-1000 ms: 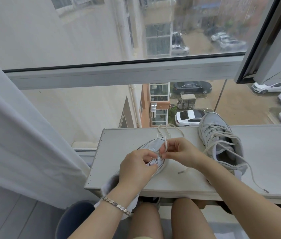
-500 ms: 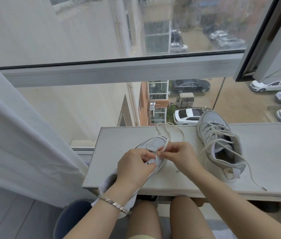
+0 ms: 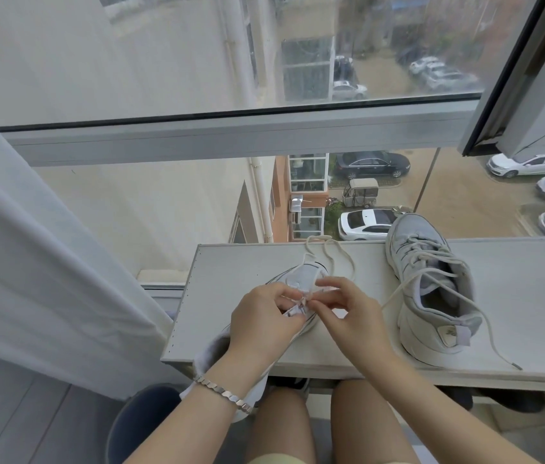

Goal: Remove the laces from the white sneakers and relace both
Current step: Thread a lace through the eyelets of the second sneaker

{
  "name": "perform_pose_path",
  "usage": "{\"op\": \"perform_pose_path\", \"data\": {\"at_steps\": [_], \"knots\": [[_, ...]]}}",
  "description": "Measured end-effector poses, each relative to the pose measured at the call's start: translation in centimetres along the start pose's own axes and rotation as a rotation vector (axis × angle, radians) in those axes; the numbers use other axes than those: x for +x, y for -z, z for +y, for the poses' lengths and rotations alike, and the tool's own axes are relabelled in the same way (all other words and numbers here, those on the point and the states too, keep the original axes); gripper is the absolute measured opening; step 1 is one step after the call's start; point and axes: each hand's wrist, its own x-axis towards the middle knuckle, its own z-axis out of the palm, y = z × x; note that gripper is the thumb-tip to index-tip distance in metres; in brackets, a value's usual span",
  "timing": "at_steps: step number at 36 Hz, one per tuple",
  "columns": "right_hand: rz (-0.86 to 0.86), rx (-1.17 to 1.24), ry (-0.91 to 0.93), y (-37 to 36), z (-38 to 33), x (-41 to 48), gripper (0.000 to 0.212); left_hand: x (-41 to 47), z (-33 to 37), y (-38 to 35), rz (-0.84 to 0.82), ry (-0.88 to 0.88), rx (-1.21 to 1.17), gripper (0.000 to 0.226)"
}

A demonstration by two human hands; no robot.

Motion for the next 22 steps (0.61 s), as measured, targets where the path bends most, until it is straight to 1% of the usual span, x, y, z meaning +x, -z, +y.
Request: {"op": "perform_pose_path", "data": {"at_steps": [2, 4, 6, 8, 12, 15, 17, 20, 22], "knots": [[-0.04, 0.031, -0.028, 0.3, -0.1, -0.1, 0.03, 0.0, 0.0, 0.0, 0.006, -0.017, -0.022, 0.019], [-0.073, -0.014, 0.054, 0.6, -0.3, -0.2, 0.029, 0.1, 0.0, -0.1, 0.002, -0.032, -0.033, 0.021], [-0.154, -0.179, 0.196, 0.7, -0.6, 0.0, 0.023, 0.1, 0.0, -0.1, -0.022, -0.033, -0.028, 0.023], [-0.232, -0.337, 0.271, 0.7, -1.0, 0.3, 0.018, 0.2, 0.1, 0.0, -0.058, -0.029, -0.027, 0.025], [-0.21, -0.543, 0.461, 1.1, -1.9, 1.1, 0.024, 0.5, 0.0, 0.9, -0.206, -0.081, -0.069, 0.036], [-0.202, -0.61, 0.517, 1.3, -2.5, 1.7, 0.023, 0.7, -0.2, 1.7, -0.297, -0.116, -0.061, 0.047], [-0.216, -0.623, 0.515, 1.3, -2.7, 2.3, 0.02, 0.9, -0.3, 2.0, -0.305, -0.102, -0.096, 0.052], [-0.242, -0.661, 0.525, 1.3, -3.1, 3.3, 0.017, 1.3, -0.5, 2.6, -0.281, -0.062, -0.233, 0.056], [-0.251, -0.692, 0.56, 1.3, -3.4, 3.8, 0.015, 1.6, -0.7, 2.8, -0.212, -0.046, -0.29, 0.053]]}}
